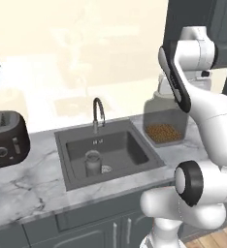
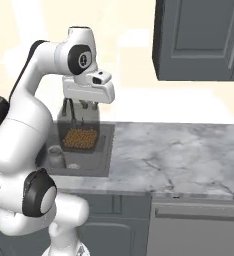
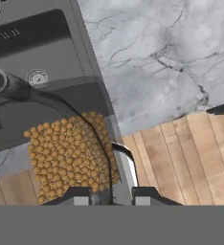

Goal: Pick the jar and bowl and place them in the sink. Then turn on the water.

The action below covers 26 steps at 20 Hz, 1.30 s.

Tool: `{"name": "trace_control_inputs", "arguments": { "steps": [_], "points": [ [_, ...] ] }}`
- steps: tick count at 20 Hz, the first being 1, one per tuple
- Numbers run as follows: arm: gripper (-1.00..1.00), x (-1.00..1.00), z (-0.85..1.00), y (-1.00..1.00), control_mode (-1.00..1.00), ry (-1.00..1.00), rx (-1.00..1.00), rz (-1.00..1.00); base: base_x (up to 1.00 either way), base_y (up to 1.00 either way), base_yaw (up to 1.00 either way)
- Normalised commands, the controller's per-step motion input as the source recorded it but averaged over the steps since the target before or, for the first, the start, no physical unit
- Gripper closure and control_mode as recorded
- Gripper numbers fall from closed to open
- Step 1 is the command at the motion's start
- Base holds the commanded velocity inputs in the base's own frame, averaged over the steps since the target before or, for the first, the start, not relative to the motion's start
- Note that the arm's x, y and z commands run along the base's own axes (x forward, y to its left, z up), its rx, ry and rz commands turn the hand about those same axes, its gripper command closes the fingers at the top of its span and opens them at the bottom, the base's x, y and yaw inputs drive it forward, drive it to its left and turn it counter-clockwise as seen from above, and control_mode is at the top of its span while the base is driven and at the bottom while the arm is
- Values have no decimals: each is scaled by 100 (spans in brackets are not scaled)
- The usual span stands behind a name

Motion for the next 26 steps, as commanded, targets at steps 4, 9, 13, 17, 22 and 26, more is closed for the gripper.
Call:
{"name": "trace_control_inputs", "arguments": {
  "steps": [4,9,13,17,22,26],
  "points": [
    [100,0,0,0,100,0,0,0,57,2,14],
    [100,0,0,0,100,0,0,0,33,0,19],
    [100,0,0,0,100,0,0,0,25,0,23],
    [100,0,0,0,100,0,0,0,25,0,20],
    [100,0,0,0,100,0,0,0,35,0,18],
    [100,0,0,0,100,0,0,0,21,1,14]
  ]
}}
